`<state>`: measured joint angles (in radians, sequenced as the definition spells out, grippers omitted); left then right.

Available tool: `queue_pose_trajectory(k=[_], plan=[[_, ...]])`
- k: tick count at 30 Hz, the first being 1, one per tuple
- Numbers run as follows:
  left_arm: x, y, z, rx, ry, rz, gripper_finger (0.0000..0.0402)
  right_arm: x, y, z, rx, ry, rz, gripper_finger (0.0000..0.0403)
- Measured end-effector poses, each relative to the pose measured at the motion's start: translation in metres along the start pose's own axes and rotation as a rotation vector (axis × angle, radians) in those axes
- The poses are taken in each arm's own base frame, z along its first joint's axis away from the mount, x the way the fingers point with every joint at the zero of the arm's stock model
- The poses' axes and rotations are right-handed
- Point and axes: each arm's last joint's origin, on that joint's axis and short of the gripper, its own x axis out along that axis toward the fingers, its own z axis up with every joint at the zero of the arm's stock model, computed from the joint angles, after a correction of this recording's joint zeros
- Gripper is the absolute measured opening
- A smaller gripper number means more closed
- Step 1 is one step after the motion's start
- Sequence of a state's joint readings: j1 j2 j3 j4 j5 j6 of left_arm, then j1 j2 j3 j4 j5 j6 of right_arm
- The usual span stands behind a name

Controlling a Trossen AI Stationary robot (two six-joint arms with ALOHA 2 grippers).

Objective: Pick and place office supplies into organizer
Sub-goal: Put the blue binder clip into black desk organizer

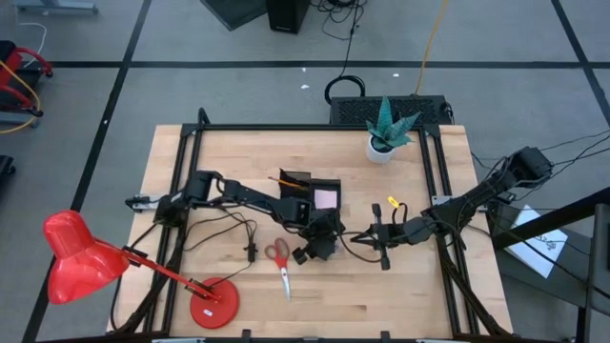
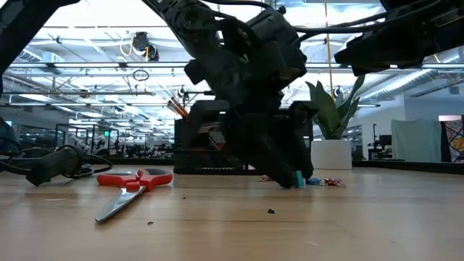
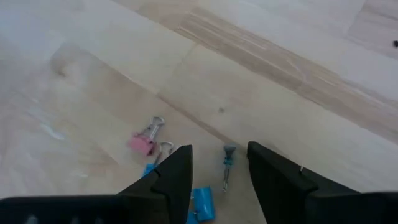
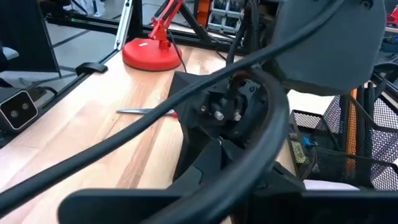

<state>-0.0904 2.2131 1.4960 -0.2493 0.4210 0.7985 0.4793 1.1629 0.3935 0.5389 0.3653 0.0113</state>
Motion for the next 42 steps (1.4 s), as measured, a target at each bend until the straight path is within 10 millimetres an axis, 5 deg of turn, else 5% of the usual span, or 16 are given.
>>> queue_pose_trajectory(k=[20, 34, 42], plan=[[0.002, 0.002, -0.007, -0.011, 0.013, -0.008, 0.016, -0.002, -0.001, -0.005, 0.012, -0.023, 0.0, 0.0004], [0.005, 0.001, -0.01, -0.024, 0.02, -0.03, 0.0013, -0.002, -0.001, -0.005, 0.01, -0.026, 0.0, 0.0004], [0.002, -0.001, -0.005, -0.047, 0.032, -0.008, 0.0038, -0.002, -0.001, -0.005, 0.01, -0.027, 0.0, 0.0004]])
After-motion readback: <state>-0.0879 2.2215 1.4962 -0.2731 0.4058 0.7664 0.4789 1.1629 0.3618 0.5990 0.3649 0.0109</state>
